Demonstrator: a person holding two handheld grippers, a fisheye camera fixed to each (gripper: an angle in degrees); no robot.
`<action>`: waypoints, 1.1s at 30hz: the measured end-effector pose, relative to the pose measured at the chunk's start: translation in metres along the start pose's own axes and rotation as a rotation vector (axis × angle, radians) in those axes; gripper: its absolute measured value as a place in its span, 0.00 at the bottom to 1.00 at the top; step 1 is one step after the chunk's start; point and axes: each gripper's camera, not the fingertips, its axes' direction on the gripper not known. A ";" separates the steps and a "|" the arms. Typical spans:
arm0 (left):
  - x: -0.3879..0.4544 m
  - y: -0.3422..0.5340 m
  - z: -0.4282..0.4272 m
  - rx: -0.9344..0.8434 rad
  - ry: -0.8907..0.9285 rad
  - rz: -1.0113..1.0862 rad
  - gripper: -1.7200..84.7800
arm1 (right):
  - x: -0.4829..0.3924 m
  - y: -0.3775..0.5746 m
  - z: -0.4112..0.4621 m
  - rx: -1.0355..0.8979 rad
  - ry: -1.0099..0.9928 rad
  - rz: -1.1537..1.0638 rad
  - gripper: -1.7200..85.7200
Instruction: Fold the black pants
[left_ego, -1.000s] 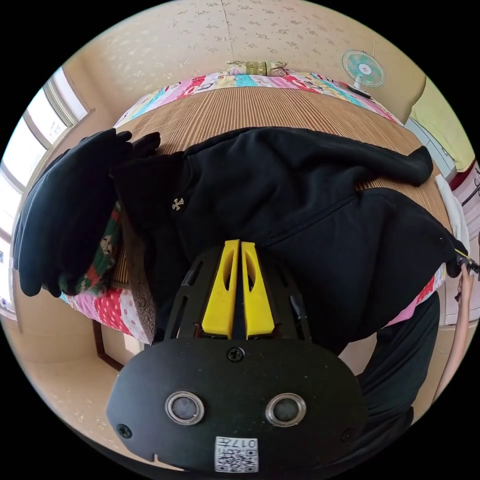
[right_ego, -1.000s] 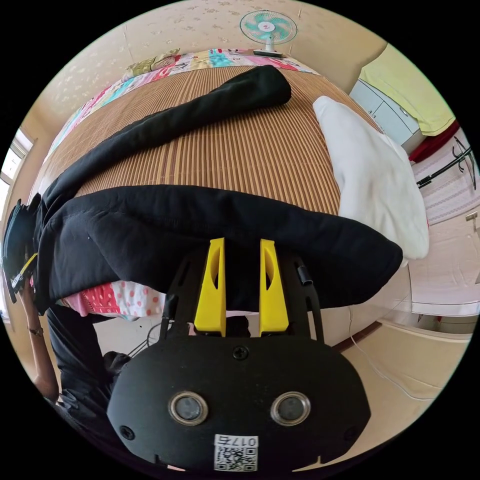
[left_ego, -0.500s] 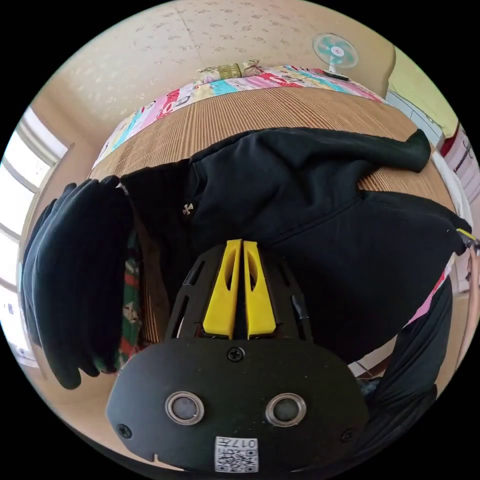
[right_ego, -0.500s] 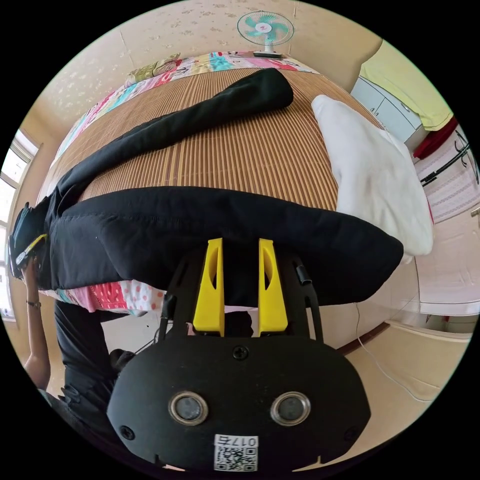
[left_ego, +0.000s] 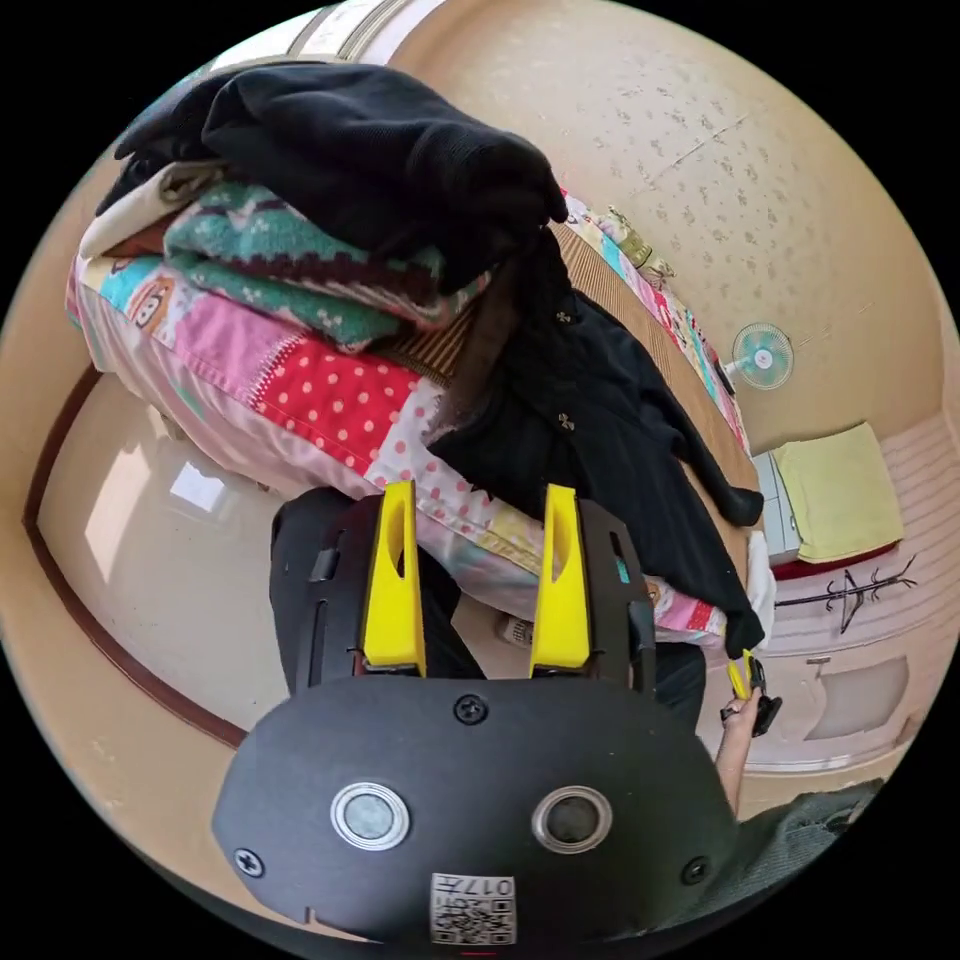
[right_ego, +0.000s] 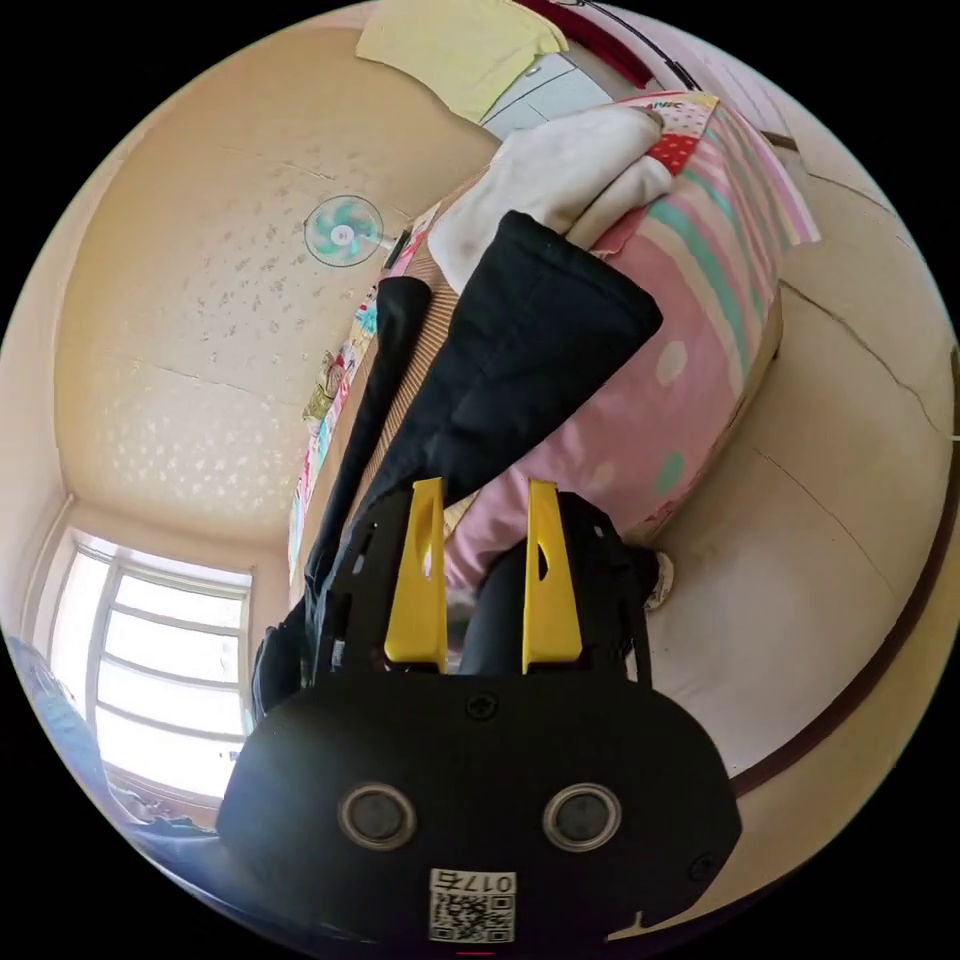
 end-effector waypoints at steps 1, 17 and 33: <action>-0.008 -0.005 0.012 -0.037 0.081 -0.009 0.18 | 0.004 -0.002 0.000 0.010 -0.005 0.010 0.17; -0.056 -0.029 -0.046 -0.092 0.068 0.202 0.06 | -0.190 -0.083 -0.059 0.086 0.141 -0.759 0.05; -0.064 0.004 -0.093 0.089 -0.062 0.191 0.08 | -0.226 -0.131 0.126 -0.044 0.336 -0.615 0.16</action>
